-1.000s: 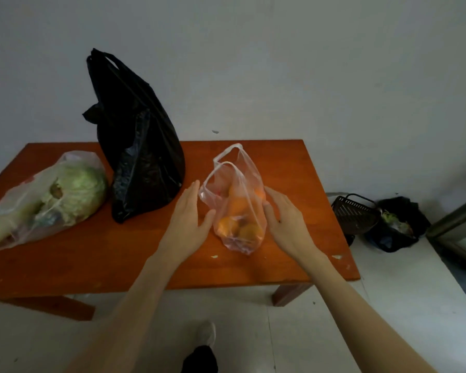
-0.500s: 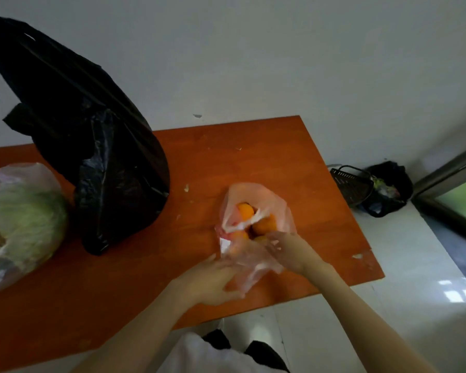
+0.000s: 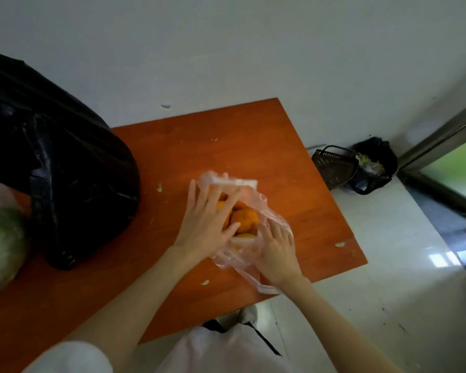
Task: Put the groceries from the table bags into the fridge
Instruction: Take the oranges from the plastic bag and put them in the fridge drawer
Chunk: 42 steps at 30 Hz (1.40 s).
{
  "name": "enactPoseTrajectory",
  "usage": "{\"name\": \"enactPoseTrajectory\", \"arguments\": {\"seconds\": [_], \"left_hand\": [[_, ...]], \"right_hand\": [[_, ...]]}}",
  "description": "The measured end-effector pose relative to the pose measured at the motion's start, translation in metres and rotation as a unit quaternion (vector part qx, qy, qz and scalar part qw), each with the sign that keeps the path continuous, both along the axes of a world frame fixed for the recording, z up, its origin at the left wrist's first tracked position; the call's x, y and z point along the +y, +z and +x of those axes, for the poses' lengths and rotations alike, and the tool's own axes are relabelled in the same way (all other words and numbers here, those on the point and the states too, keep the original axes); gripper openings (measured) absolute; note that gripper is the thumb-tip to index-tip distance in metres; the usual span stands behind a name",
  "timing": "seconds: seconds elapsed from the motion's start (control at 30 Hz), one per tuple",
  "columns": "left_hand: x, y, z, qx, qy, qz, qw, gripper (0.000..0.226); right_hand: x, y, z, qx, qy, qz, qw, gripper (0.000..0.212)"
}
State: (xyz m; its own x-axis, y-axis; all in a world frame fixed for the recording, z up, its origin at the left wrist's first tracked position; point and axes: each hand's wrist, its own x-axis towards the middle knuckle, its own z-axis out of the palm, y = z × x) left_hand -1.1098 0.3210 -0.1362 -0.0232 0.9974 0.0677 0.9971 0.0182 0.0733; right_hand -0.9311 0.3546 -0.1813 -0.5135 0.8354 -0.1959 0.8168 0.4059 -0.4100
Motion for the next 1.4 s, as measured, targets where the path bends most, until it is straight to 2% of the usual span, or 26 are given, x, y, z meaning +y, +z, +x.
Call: {"name": "enactPoseTrajectory", "arguments": {"seconds": [0.07,0.13,0.2,0.23,0.3,0.37,0.43,0.47,0.57,0.63,0.67,0.73,0.87,1.0,1.13,1.2,1.3,1.4], "left_hand": [[0.023,-0.001,-0.007,0.031,0.027,-0.038,0.998,0.084],[0.043,-0.006,-0.014,0.053,0.065,-0.110,0.990,0.088],[0.056,-0.015,-0.019,0.059,0.074,-0.165,0.982,0.074],[0.059,-0.017,-0.020,0.037,0.070,-0.172,0.982,0.056],[0.058,-0.020,-0.027,-0.092,0.094,-0.137,0.982,0.025],[0.056,-0.020,-0.035,-0.228,0.163,-0.124,0.952,0.021],[0.055,-0.016,-0.043,-0.364,0.232,-0.132,0.892,0.023],[0.054,-0.013,-0.045,-0.453,0.265,-0.139,0.840,0.025],[0.046,-0.006,-0.045,-0.672,0.343,-0.154,0.638,0.024],[0.036,-0.004,-0.045,-0.753,0.379,-0.151,0.517,0.024],[0.030,-0.004,-0.047,-0.774,0.391,-0.154,0.473,0.022],[0.014,-0.008,-0.052,-0.777,0.411,-0.183,0.441,0.016],[-0.011,-0.021,-0.067,-0.775,0.442,-0.199,0.405,0.023],[-0.020,-0.033,-0.075,-0.770,0.424,-0.227,0.419,0.029],[-0.020,-0.039,-0.068,-0.732,0.412,-0.259,0.476,0.029],[-0.017,-0.043,-0.062,-0.682,0.435,-0.222,0.544,0.028],[-0.011,-0.043,-0.049,-0.573,0.450,-0.154,0.668,0.023],[-0.004,-0.032,-0.041,-0.411,0.396,-0.108,0.814,0.028]], "right_hand": [[-0.008,-0.002,-0.003,0.012,0.003,0.007,1.000,0.063],[-0.018,-0.005,-0.005,0.035,0.019,0.044,0.998,0.045],[-0.021,-0.010,-0.003,0.037,0.028,0.088,0.995,0.034],[-0.021,-0.012,0.000,0.035,0.028,0.091,0.995,0.034],[-0.015,-0.019,0.009,0.021,0.033,0.099,0.994,0.043],[-0.007,-0.021,0.018,0.003,0.049,0.103,0.994,0.059],[0.002,-0.013,0.021,-0.055,0.078,0.080,0.992,0.077],[0.008,-0.009,0.023,-0.084,0.084,0.071,0.990,0.083],[0.037,0.004,0.025,-0.126,0.083,0.089,0.985,0.082],[0.057,0.009,0.021,-0.139,0.081,0.140,0.977,0.080],[0.065,0.010,0.019,-0.132,0.074,0.163,0.975,0.074],[0.075,0.015,0.014,-0.139,0.063,0.159,0.975,0.068],[0.064,0.010,0.007,-0.124,0.081,0.044,0.988,0.077],[0.028,-0.009,0.020,-0.075,0.091,-0.048,0.992,0.098],[0.019,-0.020,0.038,-0.066,0.070,-0.061,0.993,0.103],[0.024,-0.025,0.044,-0.066,0.080,-0.074,0.992,0.106],[0.037,-0.022,0.048,-0.079,0.109,-0.088,0.987,0.107],[0.040,-0.010,0.047,-0.086,0.106,-0.097,0.986,0.093]]}}
